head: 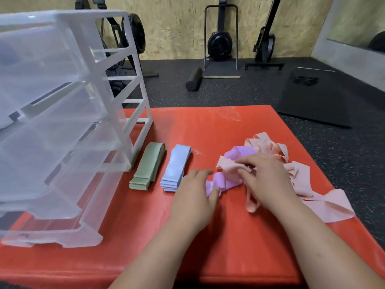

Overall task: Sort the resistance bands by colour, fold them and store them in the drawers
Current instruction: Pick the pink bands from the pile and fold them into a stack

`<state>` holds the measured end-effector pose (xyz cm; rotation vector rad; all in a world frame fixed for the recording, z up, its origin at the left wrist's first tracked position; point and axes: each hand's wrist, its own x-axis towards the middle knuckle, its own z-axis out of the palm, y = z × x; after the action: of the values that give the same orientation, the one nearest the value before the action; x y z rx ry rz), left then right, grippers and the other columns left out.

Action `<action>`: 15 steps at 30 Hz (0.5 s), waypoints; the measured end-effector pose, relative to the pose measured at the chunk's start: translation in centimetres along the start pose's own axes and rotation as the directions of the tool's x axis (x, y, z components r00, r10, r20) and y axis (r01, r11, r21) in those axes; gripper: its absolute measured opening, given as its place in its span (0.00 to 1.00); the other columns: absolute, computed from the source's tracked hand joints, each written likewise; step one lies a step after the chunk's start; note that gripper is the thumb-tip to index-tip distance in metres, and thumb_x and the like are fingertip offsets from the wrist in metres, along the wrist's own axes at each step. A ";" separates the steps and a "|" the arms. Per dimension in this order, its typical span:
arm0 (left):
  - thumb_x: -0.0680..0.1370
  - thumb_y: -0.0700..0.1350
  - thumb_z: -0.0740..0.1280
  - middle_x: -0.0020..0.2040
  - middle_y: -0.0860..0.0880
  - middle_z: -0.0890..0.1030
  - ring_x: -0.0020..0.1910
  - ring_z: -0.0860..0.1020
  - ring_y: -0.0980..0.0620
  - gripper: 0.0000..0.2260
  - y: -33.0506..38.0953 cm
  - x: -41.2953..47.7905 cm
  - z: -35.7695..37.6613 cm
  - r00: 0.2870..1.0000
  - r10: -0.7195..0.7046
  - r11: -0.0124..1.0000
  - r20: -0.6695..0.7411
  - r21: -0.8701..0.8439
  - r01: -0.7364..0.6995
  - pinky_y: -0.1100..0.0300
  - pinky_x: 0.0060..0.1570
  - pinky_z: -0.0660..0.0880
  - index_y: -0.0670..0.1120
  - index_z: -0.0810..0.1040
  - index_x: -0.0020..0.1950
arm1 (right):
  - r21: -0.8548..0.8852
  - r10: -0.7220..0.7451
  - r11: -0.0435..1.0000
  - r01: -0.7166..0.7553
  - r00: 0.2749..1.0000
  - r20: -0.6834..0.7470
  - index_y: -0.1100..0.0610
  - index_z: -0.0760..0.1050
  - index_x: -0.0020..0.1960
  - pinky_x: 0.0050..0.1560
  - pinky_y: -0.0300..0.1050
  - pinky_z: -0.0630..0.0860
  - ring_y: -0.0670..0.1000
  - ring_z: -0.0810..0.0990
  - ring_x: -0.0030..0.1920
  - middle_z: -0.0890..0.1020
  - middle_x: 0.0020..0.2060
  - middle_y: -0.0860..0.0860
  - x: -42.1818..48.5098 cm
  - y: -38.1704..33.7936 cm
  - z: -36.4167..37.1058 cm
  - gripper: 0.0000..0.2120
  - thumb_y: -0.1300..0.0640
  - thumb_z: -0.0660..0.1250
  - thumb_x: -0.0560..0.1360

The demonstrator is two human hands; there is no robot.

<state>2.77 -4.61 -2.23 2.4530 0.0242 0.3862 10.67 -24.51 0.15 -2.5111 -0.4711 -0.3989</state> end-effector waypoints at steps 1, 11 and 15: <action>0.82 0.53 0.70 0.67 0.53 0.78 0.64 0.77 0.53 0.21 0.2 0.2 -0.3 0.999 -0.021 0.997 -0.032 -0.068 0.019 0.55 0.65 0.73 0.52 0.75 0.74 | 0.101 -0.002 0.995 0.005 1.000 -0.026 0.42 0.85 0.55 0.54 0.40 0.71 0.46 0.77 0.54 0.84 0.50 0.40 0.0 -0.4 -0.9 0.12 0.56 0.74 0.75; 0.84 0.45 0.69 0.50 0.47 0.88 0.47 0.86 0.50 0.08 2.9 0.9 -1.3 0.970 -0.184 0.689 0.157 -0.683 0.241 0.43 0.51 0.84 0.49 0.86 0.61 | 0.412 -0.078 0.911 0.009 0.985 0.151 0.42 0.85 0.51 0.56 0.36 0.75 0.44 0.83 0.53 0.87 0.47 0.39 -2.9 -1.9 -5.5 0.17 0.63 0.79 0.71; 0.79 0.40 0.74 0.43 0.49 0.88 0.43 0.86 0.52 0.08 2.6 1.0 -0.8 0.977 -0.202 0.764 0.074 -0.611 0.205 0.51 0.49 0.83 0.53 0.85 0.55 | 0.136 -0.037 0.991 0.008 0.976 0.216 0.38 0.81 0.50 0.54 0.40 0.76 0.40 0.81 0.52 0.84 0.46 0.37 -3.0 0.6 -5.8 0.19 0.60 0.79 0.70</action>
<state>3.33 -6.08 0.19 1.7722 0.1407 0.2399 7.19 -29.04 3.44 -2.4300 -0.5916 -0.0951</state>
